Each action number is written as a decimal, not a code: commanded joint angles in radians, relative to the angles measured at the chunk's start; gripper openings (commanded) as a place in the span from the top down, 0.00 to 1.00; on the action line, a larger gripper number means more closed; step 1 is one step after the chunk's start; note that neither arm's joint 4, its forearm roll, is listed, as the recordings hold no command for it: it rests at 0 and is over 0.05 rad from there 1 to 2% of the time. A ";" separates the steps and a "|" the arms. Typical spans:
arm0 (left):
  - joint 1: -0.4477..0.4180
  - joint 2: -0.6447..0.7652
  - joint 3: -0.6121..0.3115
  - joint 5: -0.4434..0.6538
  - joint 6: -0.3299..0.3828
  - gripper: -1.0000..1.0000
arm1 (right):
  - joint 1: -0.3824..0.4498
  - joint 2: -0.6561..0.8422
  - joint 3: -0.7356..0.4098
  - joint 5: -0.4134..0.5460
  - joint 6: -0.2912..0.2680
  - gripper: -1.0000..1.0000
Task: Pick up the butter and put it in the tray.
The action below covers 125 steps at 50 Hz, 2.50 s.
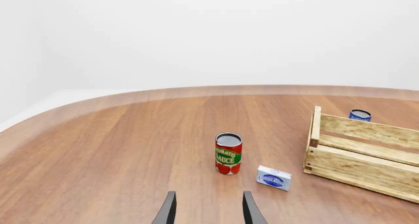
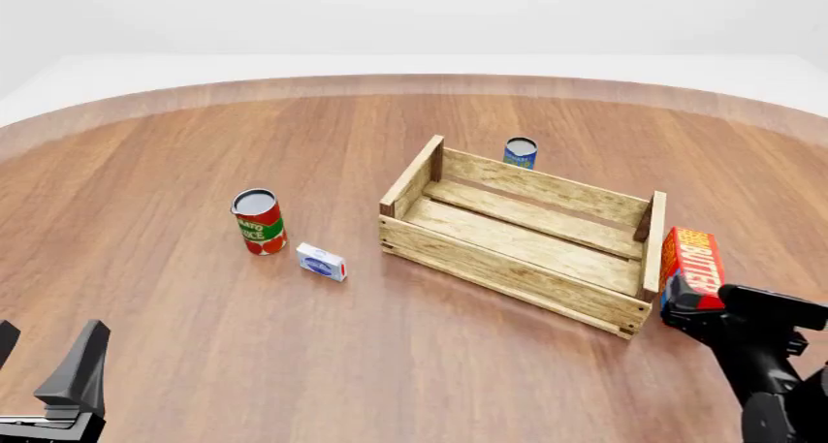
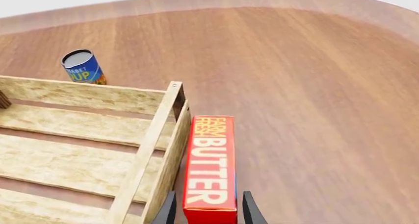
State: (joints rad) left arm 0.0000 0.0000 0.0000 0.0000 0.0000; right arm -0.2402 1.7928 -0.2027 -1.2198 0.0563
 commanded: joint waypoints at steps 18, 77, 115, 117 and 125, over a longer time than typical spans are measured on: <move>0.000 0.000 0.000 0.000 0.000 0.00 | 0.004 0.089 -0.044 0.000 0.018 0.00; 0.000 0.000 0.000 0.000 0.000 0.00 | -0.032 0.050 -0.024 0.000 0.036 1.00; 0.000 0.000 0.000 0.000 0.000 0.00 | -0.024 -0.203 0.147 0.000 0.035 1.00; 0.000 0.000 0.000 0.000 0.000 0.00 | -0.023 -0.213 0.152 0.000 0.035 1.00; 0.000 0.000 0.000 0.000 0.000 0.00 | -0.018 -0.279 0.194 0.000 0.025 1.00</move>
State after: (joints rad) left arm 0.0000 0.0000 0.0000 0.0000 0.0000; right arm -0.2669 1.5891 -0.0436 -1.2142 0.0685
